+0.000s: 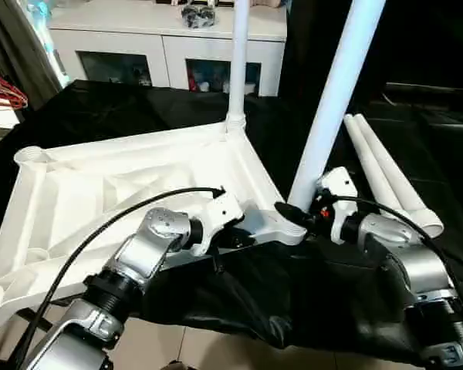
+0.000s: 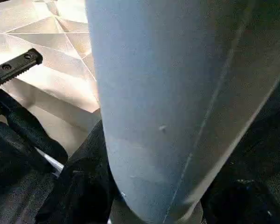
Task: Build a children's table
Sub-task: Insert table leg to table base
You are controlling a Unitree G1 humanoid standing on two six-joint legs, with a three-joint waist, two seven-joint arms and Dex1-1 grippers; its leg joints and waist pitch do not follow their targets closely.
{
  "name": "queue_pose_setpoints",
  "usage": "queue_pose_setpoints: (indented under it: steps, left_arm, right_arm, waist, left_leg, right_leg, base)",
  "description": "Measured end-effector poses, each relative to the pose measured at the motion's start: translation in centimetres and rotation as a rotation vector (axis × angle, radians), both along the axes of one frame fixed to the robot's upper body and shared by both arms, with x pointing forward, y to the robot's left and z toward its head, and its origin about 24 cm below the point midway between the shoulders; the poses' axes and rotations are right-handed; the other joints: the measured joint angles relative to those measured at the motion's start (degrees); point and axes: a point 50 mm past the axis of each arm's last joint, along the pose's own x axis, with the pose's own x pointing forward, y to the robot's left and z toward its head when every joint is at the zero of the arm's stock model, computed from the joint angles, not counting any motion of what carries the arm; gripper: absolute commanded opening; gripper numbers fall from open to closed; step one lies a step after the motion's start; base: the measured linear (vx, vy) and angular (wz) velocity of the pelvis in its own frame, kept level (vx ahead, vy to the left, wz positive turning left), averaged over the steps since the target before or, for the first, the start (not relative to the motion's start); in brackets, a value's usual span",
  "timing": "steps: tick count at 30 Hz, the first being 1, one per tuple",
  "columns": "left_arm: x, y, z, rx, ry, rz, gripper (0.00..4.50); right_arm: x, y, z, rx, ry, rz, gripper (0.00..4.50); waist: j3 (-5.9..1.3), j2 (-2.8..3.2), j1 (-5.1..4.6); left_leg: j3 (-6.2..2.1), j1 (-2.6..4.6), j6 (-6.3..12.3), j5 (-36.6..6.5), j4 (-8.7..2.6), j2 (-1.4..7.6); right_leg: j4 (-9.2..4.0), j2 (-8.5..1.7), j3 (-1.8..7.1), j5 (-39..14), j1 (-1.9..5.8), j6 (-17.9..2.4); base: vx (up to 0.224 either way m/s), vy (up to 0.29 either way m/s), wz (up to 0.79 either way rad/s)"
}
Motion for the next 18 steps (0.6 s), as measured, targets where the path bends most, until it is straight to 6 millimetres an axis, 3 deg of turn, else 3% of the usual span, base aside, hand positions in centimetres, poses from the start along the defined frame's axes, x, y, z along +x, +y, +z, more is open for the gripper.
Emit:
queue_pose_setpoints:
  steps: [18]
  left_arm:
    - [-0.5, 1.3, 0.4, 0.022, 0.018, -0.116, 0.00]
  right_arm:
    - [-0.7, -0.3, -0.5, 0.054, -0.029, 0.199, 1.93]
  waist:
    - [-0.06, -0.29, -0.09]
  left_leg:
    - [0.00, -0.04, 0.02, 0.0, -0.25, 0.02]
  right_leg:
    - [-0.46, 0.04, -0.08, 0.2, 0.07, -0.3]
  base:
    - [0.000, 0.000, 0.00]
